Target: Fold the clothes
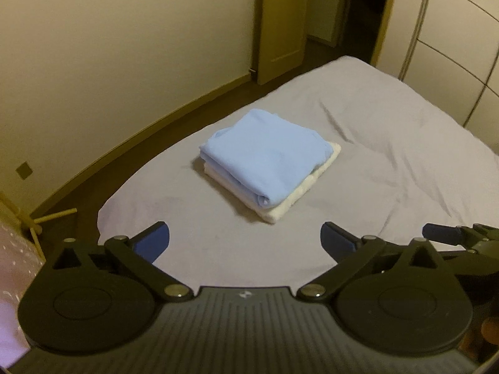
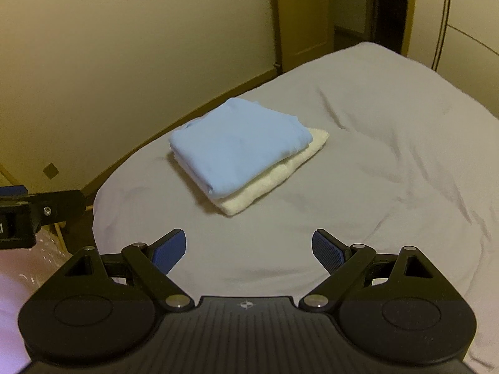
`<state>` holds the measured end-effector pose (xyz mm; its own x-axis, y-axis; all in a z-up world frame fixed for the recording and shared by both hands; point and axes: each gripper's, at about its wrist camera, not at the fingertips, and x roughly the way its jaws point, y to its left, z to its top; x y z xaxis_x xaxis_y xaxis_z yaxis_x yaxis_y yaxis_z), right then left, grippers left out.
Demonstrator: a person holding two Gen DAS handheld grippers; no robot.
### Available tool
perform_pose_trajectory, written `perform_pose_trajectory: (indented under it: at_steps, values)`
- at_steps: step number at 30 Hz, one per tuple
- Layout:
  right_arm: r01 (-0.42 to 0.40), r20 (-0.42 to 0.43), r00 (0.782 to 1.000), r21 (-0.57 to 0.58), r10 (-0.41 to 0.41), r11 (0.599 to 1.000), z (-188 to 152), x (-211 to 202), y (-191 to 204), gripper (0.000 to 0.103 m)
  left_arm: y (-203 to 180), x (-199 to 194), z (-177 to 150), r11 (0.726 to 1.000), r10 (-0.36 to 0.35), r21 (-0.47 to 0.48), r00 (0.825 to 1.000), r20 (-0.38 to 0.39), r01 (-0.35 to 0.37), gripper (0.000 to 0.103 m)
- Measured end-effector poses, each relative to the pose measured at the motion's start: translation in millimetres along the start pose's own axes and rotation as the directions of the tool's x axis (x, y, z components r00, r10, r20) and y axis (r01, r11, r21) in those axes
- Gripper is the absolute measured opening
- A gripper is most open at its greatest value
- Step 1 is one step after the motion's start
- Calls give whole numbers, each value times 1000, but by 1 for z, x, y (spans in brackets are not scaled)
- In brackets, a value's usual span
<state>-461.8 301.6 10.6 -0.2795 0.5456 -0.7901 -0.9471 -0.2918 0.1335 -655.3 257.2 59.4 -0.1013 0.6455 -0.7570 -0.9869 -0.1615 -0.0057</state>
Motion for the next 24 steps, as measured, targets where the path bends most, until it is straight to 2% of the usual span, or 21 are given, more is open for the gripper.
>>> perform_pose_trajectory:
  at_steps: [4,8,16,24]
  values:
    - [-7,2,1000,-25,7,1000,3,-2,-5,90,-3,-2,-3,998,60,-25,998,23,-59,102]
    - [-17,-11,1000,-34,17,999,9,5,-12,90,-9,4,-3,997,54,-50,998,18,-53,102]
    - [-30,-59,998,-38,28,999,23,32,-31,91,-30,34,3,993,108,-52,993,-39,-110,102]
    - [-19,-116,993,-38,15,999,40,69,-49,91,-46,80,8,991,112,-56,987,-112,-118,102]
